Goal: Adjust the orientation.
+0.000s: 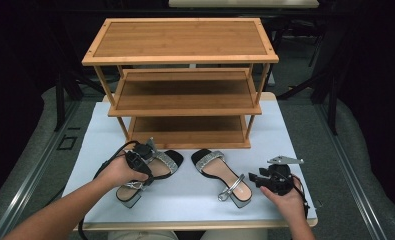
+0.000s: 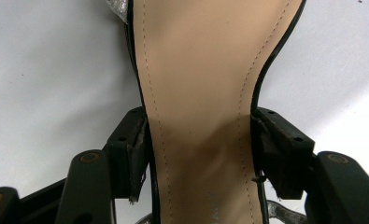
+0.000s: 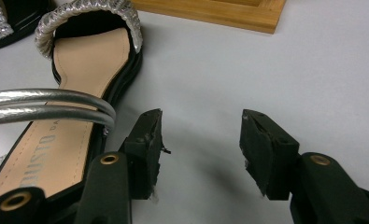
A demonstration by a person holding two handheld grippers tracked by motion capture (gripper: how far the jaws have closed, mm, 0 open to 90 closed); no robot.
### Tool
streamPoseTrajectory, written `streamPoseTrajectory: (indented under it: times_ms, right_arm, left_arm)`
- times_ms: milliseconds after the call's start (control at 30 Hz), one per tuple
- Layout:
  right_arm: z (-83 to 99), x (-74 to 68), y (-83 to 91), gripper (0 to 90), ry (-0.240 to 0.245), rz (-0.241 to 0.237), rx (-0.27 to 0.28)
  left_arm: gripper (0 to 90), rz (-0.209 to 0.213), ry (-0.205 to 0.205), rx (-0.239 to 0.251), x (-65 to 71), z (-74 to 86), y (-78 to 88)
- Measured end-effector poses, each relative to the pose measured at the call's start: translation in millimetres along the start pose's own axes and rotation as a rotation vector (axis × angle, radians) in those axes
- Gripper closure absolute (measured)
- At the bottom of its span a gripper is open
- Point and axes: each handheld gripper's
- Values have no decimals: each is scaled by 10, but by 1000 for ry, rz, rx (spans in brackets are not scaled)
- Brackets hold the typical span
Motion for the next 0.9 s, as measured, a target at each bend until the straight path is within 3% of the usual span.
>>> streamPoseTrajectory:
  times_ms: [433,900]
  right_arm:
    - [1,0,1,487,-1,1,1]
    - [-1,-4,1,487,-1,-4,-3]
  left_arm:
    - [417,-12,-1,-21,-33,18,116]
    - [418,-17,54,16,-127,13,368]
Point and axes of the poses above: each handheld gripper's, and its own axes: y roughly backward along the jaws, z roughly out of its underside, x roughly to its right, and after that the axes turned 7 degrees about x, right-handed
